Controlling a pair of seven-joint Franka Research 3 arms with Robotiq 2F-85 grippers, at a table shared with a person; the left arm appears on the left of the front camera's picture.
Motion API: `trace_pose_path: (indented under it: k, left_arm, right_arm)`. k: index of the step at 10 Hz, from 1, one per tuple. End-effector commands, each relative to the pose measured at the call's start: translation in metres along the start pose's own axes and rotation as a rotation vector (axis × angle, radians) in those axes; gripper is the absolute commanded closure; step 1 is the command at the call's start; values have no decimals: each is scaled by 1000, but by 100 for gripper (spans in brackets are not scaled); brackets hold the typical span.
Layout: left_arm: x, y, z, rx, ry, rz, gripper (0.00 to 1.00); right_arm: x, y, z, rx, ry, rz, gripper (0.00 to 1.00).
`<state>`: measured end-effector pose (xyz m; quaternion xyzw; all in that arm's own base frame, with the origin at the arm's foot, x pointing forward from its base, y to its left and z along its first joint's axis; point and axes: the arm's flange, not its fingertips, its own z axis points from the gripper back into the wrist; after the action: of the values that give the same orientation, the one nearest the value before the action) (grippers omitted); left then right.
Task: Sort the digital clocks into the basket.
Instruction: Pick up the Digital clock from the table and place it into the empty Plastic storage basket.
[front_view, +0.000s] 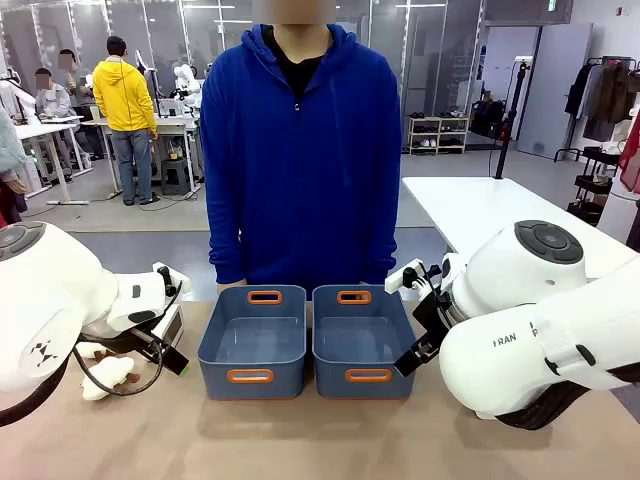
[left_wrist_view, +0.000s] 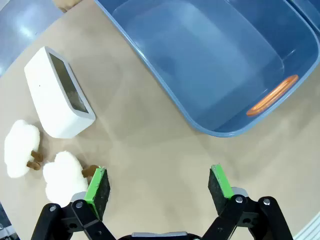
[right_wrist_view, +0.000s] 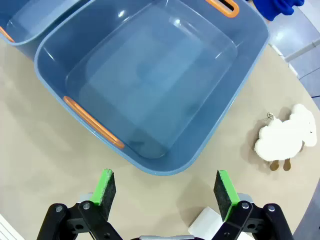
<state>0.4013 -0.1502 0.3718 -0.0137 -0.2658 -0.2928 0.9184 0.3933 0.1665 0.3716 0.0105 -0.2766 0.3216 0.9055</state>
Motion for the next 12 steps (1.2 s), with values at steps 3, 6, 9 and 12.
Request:
trace_pose_path:
  k: [3,6,9,12]
  left_arm:
    - [0,0,0,0,0,0,0]
    - [0,0,0,0,0,0,0]
    - [0,0,0,0,0,-1,0]
    - [26,22,75,-247,18,-29,0]
  right_arm:
    - [0,0,0,0,0,0,0]
    - [0,0,0,0,0,0,0]
    - [25,-2,31,5,-62,28,0]
    - [65,-34,101,87,-81,52,0]
